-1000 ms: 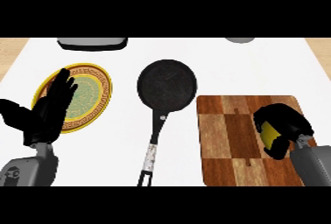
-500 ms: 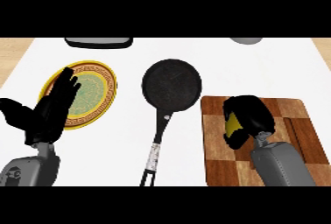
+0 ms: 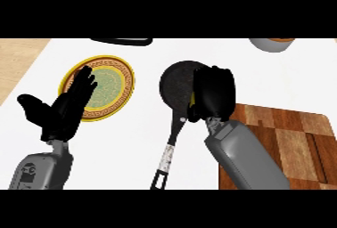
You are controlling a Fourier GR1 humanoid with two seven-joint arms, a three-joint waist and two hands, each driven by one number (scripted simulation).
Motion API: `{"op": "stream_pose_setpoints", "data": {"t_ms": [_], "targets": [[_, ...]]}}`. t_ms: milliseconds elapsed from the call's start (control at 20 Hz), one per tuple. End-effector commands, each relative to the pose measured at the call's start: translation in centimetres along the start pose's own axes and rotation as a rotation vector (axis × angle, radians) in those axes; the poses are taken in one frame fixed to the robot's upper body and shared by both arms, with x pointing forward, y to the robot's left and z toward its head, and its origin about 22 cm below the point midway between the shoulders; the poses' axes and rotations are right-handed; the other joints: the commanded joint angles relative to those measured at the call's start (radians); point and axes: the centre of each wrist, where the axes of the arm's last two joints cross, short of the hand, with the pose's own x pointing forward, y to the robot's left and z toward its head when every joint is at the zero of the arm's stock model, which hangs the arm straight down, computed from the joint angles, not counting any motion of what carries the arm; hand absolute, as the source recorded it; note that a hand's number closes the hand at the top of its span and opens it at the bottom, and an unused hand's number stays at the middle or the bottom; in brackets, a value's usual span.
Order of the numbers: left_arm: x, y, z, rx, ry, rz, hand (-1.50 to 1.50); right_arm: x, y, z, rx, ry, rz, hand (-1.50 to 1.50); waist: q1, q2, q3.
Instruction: Pick the lemon from the cutting board and place it in the pan
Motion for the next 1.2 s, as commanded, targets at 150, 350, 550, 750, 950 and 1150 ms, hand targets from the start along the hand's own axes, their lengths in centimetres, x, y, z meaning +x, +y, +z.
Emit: {"op": "stream_pose_setpoints", "data": {"t_ms": [150, 350, 550, 750, 950, 1150], "targets": [[0.7, -2.0, -1.1, -0.048, -0.016, -0.007, 0.00, 6.4, -5.0, -0.2, -0.199, 0.191, 0.046, 1.50, 0.041, 0.016, 0.002], [0.4, -1.3, -1.2, -0.048, -0.027, -0.012, 0.00, 8.2, -6.8, -0.9, -0.233, 0.263, -0.003, 1.50, 0.044, 0.019, 0.002], [1.0, -2.3, -1.6, -0.046, -0.024, -0.001, 0.00, 9.3, -7.3, -2.0, -0.251, 0.341, -0.026, 1.50, 0.023, 0.015, 0.004], [-0.6, -1.2, -0.9, -0.029, 0.004, 0.001, 0.00, 10.0, -7.7, -3.1, -0.273, 0.381, -0.076, 1.50, 0.009, 0.017, 0.004], [0.5, -0.5, -1.2, 0.036, -0.024, 0.004, 0.00, 9.6, -7.1, -4.6, -0.278, 0.397, -0.136, 1.50, -0.039, 0.015, 0.007], [-0.8, 0.5, -0.7, 0.058, -0.005, -0.009, 0.00, 9.5, -5.5, -4.2, -0.299, 0.390, -0.166, 1.50, -0.070, 0.010, 0.007]]}}
